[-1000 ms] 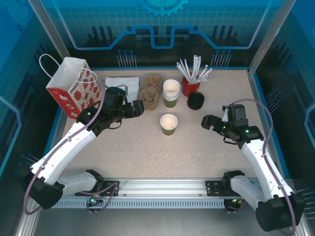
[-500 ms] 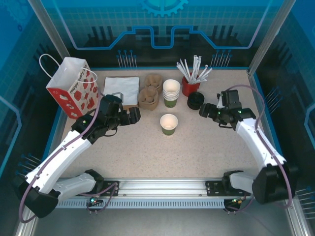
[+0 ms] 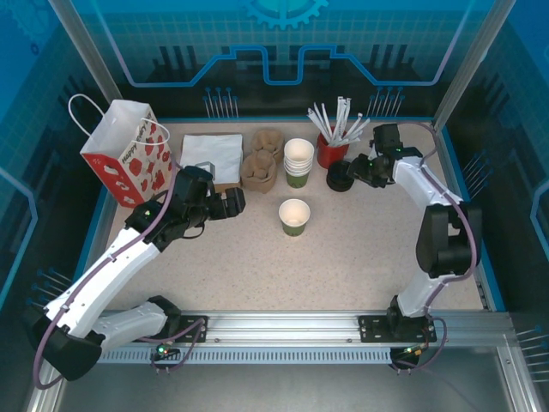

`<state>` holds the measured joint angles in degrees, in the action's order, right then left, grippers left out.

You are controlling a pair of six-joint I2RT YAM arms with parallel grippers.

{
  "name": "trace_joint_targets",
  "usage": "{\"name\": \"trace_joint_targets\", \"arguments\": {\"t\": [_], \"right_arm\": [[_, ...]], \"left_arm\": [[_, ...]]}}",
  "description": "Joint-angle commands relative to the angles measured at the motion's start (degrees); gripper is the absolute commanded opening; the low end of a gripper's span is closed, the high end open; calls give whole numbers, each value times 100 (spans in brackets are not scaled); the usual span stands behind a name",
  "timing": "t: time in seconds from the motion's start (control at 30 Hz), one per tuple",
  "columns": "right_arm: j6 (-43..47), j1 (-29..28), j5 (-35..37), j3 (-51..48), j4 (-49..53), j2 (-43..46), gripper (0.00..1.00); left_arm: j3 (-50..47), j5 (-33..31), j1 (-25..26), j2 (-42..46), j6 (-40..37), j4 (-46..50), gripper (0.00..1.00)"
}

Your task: Pack the takeout coffee

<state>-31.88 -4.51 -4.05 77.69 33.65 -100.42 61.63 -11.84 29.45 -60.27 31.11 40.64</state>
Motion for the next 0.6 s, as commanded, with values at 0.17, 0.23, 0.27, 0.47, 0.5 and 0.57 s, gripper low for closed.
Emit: {"name": "trace_joint_targets", "arguments": {"t": [0.17, 0.23, 0.27, 0.47, 0.5, 0.57], "right_arm": [[180, 122, 78, 718, 228, -739, 40], [203, 122, 46, 826, 256, -886, 38], [221, 131, 22, 874, 270, -961, 38], [335, 132, -17, 1169, 370, -1290, 34], [356, 130, -16, 1187, 370, -1327, 34], [399, 127, -16, 1237, 403, -1387, 31]], "left_arm": [[-54, -117, -44, -81, -119, -56, 96], [-45, -117, -40, -99, -132, -45, 96], [-42, -117, -41, -107, -132, -41, 96], [-2, -111, -37, -165, -147, -6, 96], [-2, -107, -36, -169, -149, -10, 96], [-1, -92, -47, -187, -149, -5, 97]]}}
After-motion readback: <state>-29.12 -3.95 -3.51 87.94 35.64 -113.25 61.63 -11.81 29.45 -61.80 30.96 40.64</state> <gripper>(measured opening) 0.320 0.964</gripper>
